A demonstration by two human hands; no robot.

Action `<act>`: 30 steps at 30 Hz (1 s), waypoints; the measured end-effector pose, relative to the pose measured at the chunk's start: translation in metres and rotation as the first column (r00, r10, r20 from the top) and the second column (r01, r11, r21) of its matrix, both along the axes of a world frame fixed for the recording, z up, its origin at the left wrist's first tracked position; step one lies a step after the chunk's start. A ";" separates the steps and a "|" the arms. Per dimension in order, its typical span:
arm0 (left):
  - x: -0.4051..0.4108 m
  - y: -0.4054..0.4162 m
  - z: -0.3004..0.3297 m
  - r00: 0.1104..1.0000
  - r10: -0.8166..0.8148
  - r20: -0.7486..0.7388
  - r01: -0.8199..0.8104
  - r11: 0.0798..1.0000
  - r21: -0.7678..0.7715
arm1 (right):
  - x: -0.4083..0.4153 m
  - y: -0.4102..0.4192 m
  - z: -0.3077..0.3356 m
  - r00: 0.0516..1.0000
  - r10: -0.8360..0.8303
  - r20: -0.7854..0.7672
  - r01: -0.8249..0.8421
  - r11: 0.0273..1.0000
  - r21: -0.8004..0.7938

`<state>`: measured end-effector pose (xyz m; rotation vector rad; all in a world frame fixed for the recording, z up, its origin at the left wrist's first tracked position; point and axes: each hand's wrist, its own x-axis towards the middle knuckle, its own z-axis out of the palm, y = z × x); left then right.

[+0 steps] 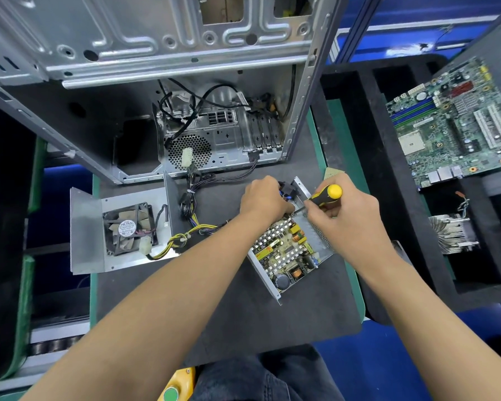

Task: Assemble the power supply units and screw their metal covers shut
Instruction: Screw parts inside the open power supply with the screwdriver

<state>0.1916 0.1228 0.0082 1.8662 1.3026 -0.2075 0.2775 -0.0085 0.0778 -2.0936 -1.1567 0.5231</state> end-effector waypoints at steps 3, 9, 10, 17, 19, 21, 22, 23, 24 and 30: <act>0.000 0.000 0.000 1.000 -0.002 -0.003 0.002 1.000 0.001 | 0.000 0.001 0.000 1.000 0.005 0.013 -0.005 1.000 -0.008; 0.001 -0.001 0.002 1.000 -0.001 -0.011 0.001 1.000 0.007 | 0.000 0.000 0.001 1.000 -0.004 0.002 0.004 1.000 -0.009; 0.001 -0.001 0.002 1.000 -0.002 -0.013 0.002 1.000 0.007 | 0.000 0.000 0.001 1.000 -0.005 0.003 0.005 1.000 -0.009; 0.001 -0.001 0.003 1.000 0.000 -0.008 0.000 1.000 0.005 | 0.000 -0.001 0.001 1.000 0.004 0.015 -0.004 1.000 -0.016; 0.001 -0.001 0.003 1.000 0.004 -0.006 -0.004 1.000 0.004 | 0.000 -0.001 0.001 1.000 0.002 0.015 -0.002 1.000 -0.021; 0.000 -0.001 0.002 1.000 0.005 -0.004 -0.005 1.000 0.001 | 0.000 -0.001 0.001 1.000 0.001 0.022 -0.001 1.000 -0.030; 0.000 -0.001 0.002 1.000 0.004 -0.003 -0.004 1.000 0.000 | 0.001 -0.001 0.001 1.000 0.003 0.029 -0.002 0.999 -0.034; 0.000 -0.001 0.001 1.000 0.002 -0.002 -0.002 1.000 -0.001 | 0.000 -0.001 0.002 0.999 0.005 0.038 -0.004 0.999 -0.037; 0.000 -0.001 0.001 1.000 0.000 -0.002 0.000 1.000 -0.001 | 0.000 -0.001 0.004 0.999 0.007 0.044 -0.006 0.999 -0.040; 0.000 0.000 0.001 1.000 -0.005 0.002 0.005 1.000 -0.012 | -0.003 0.001 0.012 0.980 0.103 0.171 -0.090 0.993 -0.079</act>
